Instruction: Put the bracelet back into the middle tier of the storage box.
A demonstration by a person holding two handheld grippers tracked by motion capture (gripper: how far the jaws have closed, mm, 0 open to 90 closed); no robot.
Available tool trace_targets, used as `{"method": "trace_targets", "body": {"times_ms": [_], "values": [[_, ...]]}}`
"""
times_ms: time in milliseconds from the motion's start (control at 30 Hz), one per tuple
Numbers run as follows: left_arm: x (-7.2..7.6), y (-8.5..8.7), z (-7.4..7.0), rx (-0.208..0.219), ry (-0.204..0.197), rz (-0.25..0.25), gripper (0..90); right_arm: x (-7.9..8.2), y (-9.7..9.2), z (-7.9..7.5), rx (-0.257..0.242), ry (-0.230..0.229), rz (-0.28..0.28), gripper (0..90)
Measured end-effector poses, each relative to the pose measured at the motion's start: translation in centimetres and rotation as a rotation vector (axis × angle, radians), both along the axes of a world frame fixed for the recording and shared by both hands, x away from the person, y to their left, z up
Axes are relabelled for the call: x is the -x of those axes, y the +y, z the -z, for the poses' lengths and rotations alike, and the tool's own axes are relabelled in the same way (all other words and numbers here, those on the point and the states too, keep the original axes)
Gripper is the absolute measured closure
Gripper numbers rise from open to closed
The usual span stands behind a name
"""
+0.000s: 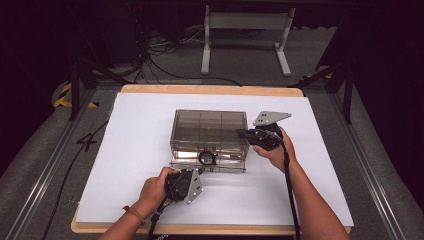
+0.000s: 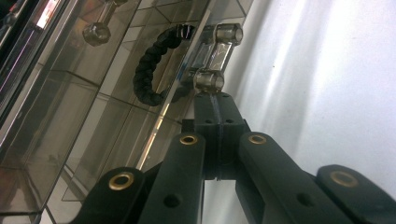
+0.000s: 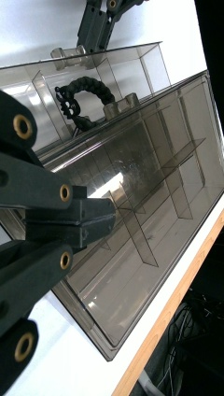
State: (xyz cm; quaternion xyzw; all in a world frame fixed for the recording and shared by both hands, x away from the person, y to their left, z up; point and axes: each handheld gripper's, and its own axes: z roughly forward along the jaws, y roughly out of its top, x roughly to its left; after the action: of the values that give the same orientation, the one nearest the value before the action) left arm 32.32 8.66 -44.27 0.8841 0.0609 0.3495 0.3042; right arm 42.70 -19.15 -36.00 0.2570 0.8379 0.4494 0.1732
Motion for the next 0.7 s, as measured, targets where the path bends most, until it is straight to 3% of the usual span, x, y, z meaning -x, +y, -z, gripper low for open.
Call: {"method": "trace_targets", "body": {"times_ms": [700], "values": [[-1.7, -0.6, -0.2, -0.01, -0.013, -0.023, 89.7, 0.1, 0.1, 0.0, 0.006, -0.004, 0.002, 90.0]]}}
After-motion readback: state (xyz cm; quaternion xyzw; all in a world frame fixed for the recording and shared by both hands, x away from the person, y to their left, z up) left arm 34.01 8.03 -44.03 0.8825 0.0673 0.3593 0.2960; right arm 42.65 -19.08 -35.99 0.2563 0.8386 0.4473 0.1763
